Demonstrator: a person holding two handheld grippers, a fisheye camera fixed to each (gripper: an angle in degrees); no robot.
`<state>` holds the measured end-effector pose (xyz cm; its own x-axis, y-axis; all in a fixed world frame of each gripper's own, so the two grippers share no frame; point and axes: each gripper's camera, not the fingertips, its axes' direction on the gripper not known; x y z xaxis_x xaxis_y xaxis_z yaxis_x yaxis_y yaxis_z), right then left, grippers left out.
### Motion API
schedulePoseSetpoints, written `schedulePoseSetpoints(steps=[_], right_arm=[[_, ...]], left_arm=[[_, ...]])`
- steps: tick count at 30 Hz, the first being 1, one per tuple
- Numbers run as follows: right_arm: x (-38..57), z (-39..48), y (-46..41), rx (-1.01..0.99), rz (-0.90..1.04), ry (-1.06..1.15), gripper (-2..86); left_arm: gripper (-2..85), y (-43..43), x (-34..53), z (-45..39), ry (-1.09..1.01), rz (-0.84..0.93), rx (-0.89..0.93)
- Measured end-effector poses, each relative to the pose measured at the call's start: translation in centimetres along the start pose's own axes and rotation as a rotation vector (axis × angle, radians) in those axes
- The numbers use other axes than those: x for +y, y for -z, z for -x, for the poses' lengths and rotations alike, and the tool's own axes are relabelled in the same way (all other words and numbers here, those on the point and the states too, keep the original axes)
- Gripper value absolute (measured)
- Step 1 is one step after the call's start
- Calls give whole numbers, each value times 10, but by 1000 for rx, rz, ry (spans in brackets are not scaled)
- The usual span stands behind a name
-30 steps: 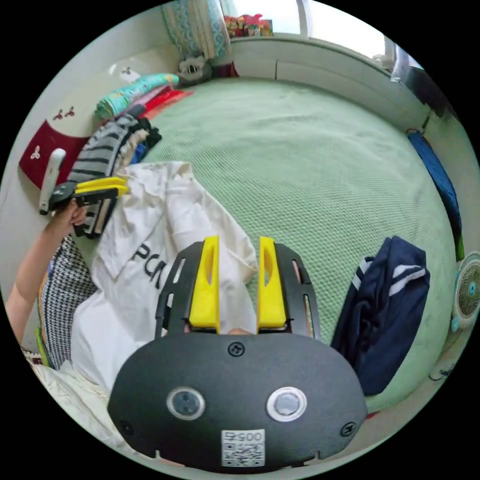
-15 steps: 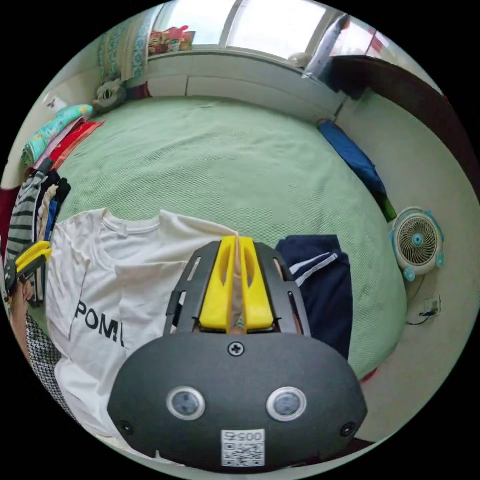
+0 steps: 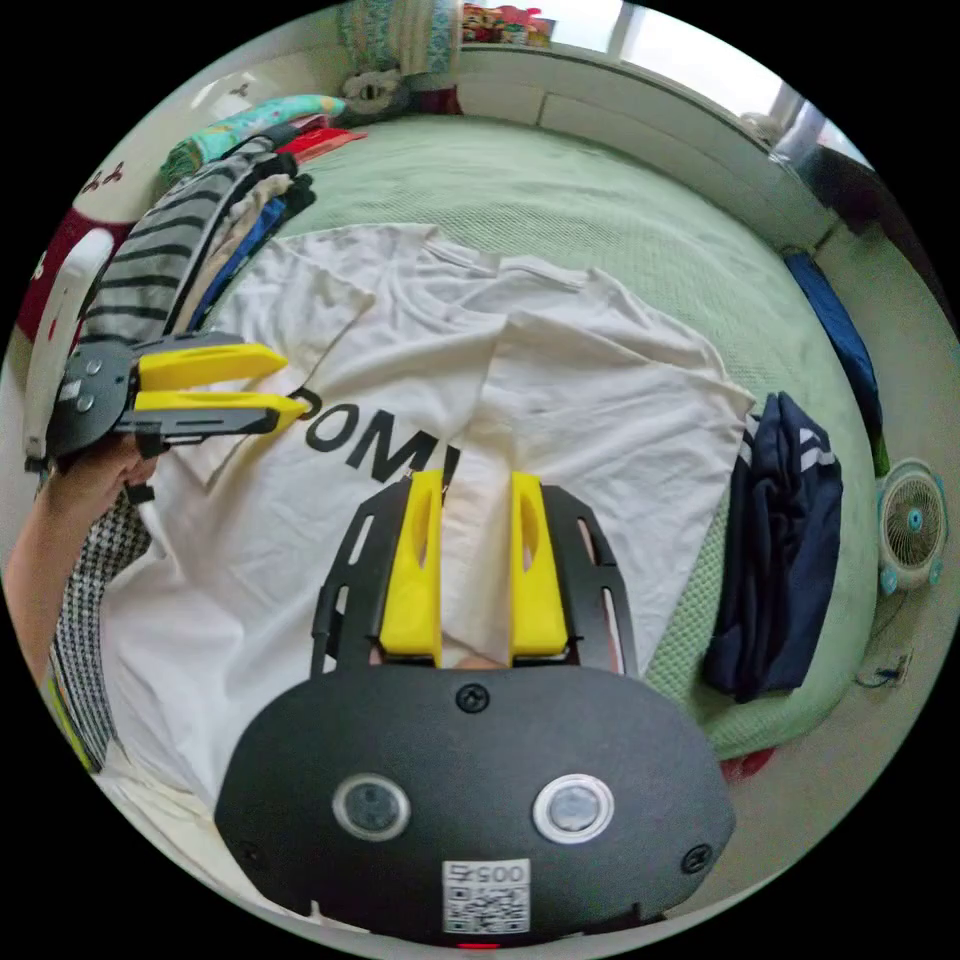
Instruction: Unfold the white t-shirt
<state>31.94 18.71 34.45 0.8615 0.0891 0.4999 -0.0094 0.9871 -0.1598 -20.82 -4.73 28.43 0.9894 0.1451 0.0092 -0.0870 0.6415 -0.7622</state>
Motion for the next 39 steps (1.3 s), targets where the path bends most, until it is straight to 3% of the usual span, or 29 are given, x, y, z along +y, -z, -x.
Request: schedulePoseSetpoints(steps=[3, 8, 12, 18, 23, 26, 33, 35, 39], right_arm=[[2, -31, 12, -61, -36, -146, -3], [22, -104, 67, -110, -172, -286, -15], [85, -216, 120, -123, -318, -593, -14], [213, -332, 100, -208, -195, -1017, -10], [269, -307, 90, -247, -211, -965, -9], [286, -287, 86, -275, -215, -907, -9], [296, -234, 79, -282, -192, -705, -9], [290, -217, 76, -267, -179, -652, -9], [270, -166, 77, -220, -194, -503, -9]], left_arm=[[88, 2, 1, 9, 41, 4, 45], [65, 2, 3, 15, 43, 29, 73], [65, 1, 5, 4, 32, 26, 25], [42, 6, 6, -6, 41, 39, -16], [20, 50, 13, 8, 65, -14, -31], [17, 112, 33, 36, 115, -85, -137], [-3, 214, 161, 146, 606, -183, -281], [-5, 221, 181, 146, 637, -226, -228], [-6, 203, 184, 90, 481, -226, -148]])
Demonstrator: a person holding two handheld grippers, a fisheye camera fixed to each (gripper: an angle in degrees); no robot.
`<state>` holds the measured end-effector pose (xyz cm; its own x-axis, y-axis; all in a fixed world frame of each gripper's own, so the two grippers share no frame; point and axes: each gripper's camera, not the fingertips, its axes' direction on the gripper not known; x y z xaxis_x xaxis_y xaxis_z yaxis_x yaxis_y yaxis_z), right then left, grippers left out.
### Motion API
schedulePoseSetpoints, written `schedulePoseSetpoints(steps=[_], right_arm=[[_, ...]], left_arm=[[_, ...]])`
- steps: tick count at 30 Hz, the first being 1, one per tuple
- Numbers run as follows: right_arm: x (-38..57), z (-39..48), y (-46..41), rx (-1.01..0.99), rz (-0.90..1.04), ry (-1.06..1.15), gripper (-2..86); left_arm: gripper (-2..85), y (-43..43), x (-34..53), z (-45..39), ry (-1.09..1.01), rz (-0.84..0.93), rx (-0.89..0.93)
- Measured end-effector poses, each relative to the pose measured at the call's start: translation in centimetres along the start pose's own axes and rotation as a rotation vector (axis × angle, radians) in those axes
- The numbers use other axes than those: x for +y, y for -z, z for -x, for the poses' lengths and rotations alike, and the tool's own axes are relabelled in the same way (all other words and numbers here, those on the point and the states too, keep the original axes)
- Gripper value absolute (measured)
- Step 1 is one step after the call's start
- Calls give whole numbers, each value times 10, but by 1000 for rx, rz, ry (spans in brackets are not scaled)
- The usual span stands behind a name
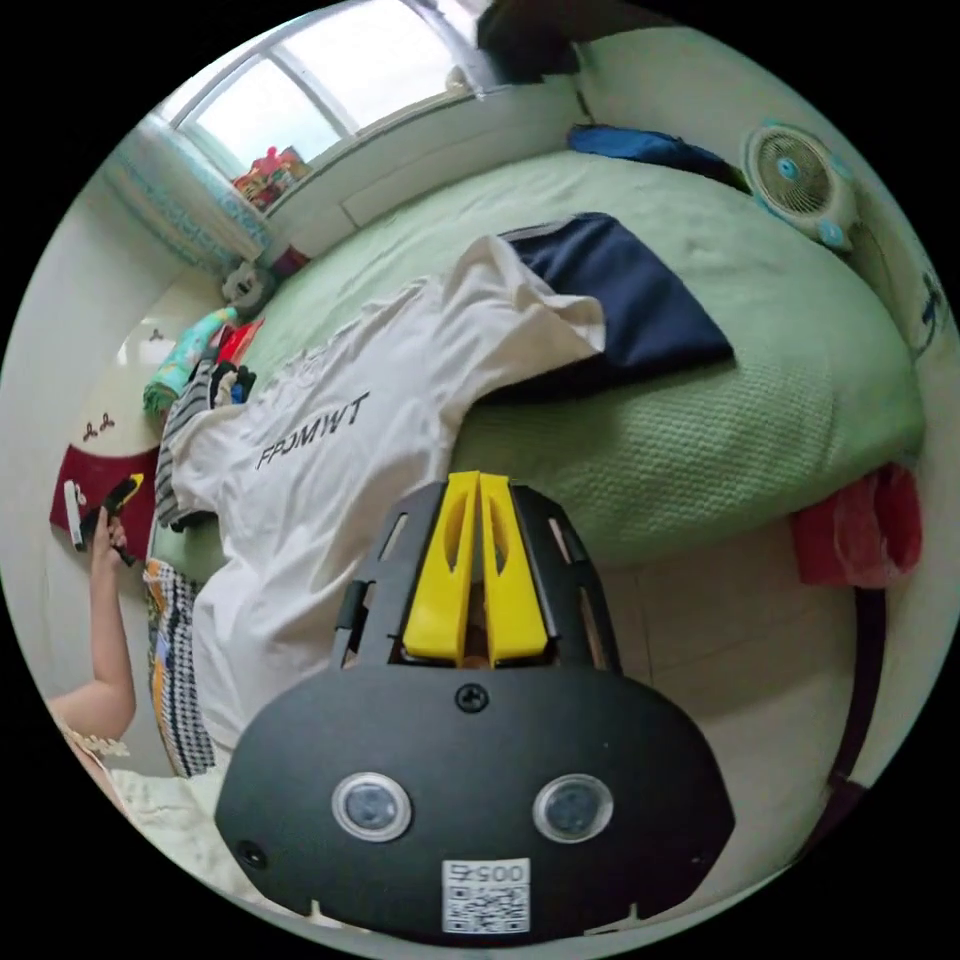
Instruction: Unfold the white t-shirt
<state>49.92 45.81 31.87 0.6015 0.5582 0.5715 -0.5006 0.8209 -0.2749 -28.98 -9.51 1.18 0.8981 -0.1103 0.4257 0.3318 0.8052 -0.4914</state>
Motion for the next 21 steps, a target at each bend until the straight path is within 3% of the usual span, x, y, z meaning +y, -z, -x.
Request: schedulePoseSetpoints(steps=[4, 7, 11, 12, 18, 21], right_arm=[[9, 55, -16, 31, -32, 120, -9], [16, 66, -43, 43, 33, 93, -9], [49, 92, -37, 374, 19, 13, -10], [68, 111, -26, 419, -10, -21, -10], [165, 220, -24, 182, -176, 20, -10], [191, 264, -43, 294, -165, 117, -10]], left_arm=[[-6, -36, 35, -63, -126, 130, 109], [-6, -58, 66, -99, -150, 221, 190], [-6, -28, 114, -132, -118, 213, 238], [-6, -10, 132, -144, -127, 172, 226], [-6, 16, 199, -193, -106, 88, 88], [-6, 19, 216, -210, -126, 138, -43]])
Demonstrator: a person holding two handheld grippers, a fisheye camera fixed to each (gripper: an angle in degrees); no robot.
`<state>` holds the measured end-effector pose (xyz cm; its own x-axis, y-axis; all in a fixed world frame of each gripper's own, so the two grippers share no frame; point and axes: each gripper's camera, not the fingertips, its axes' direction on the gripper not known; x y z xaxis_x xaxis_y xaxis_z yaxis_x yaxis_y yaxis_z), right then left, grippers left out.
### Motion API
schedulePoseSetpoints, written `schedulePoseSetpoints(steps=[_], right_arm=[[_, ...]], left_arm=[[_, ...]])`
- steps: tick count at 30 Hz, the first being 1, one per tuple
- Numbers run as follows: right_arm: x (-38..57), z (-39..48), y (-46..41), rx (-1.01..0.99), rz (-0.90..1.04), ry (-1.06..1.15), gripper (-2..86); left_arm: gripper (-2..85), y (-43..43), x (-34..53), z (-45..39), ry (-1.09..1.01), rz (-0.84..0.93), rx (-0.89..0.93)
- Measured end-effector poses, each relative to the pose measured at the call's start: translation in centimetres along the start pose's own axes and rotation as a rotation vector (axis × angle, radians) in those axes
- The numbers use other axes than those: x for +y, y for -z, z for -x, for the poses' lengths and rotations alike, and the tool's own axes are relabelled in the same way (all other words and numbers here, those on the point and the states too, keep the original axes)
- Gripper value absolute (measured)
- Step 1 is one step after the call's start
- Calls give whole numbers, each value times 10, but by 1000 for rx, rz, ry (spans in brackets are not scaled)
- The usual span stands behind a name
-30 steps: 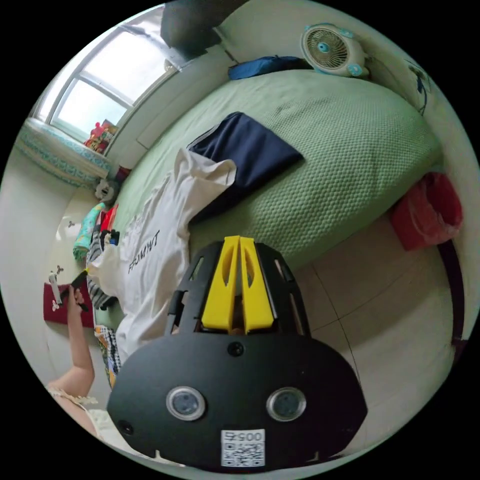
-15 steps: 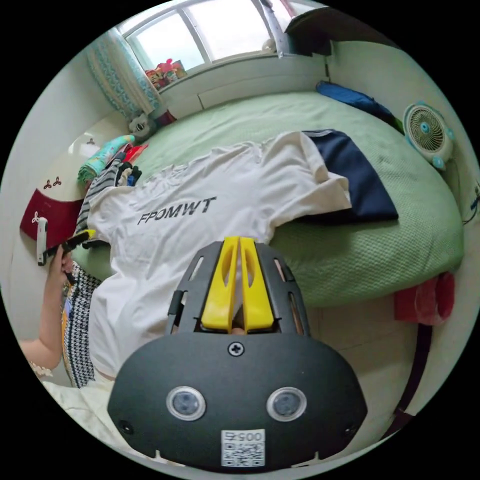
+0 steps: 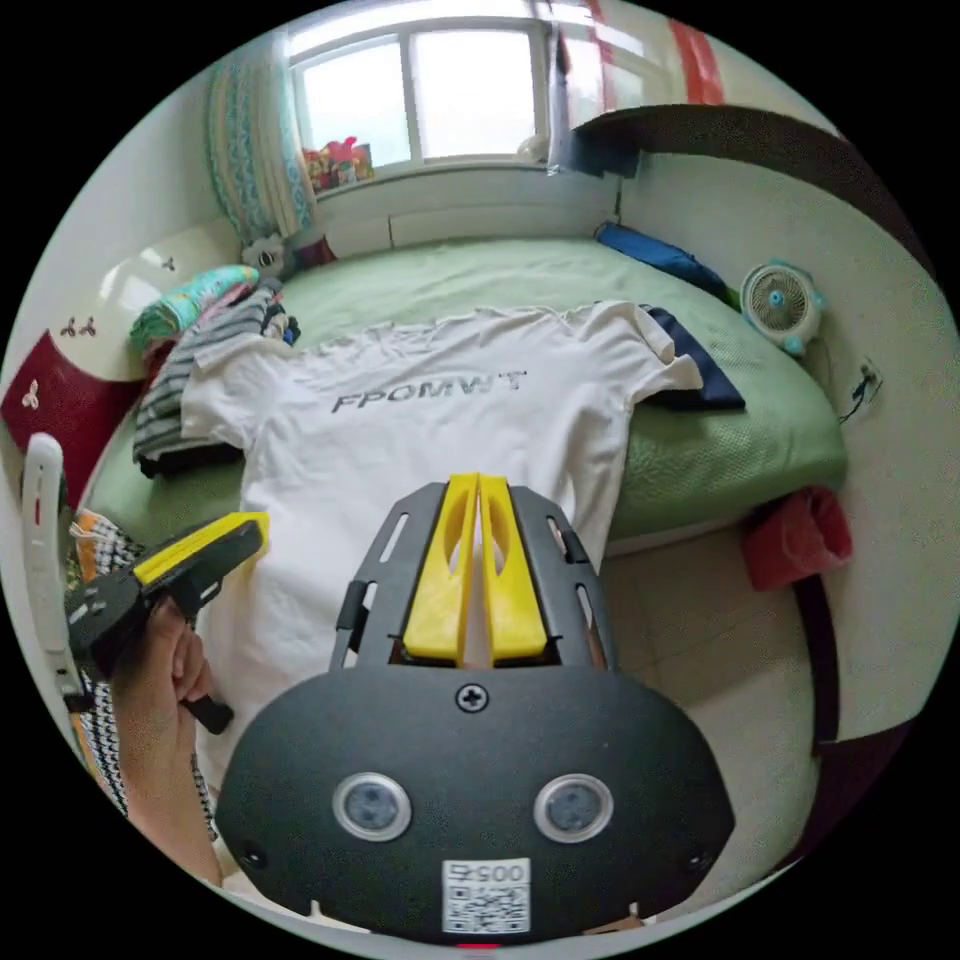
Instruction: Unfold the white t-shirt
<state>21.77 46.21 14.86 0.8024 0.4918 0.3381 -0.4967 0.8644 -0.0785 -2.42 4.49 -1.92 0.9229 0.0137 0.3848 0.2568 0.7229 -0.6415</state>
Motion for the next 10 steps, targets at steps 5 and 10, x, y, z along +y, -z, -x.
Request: schedulePoseSetpoints(steps=[5, 10], right_arm=[[29, 35, -6, 75, -3, 65, -10], [43, 46, -19, 65, 47, 48, -12]], left_arm=[[-6, 6, 21, -19, -52, -19, -60], [-5, 9, 33, -24, -47, -16, -22]])
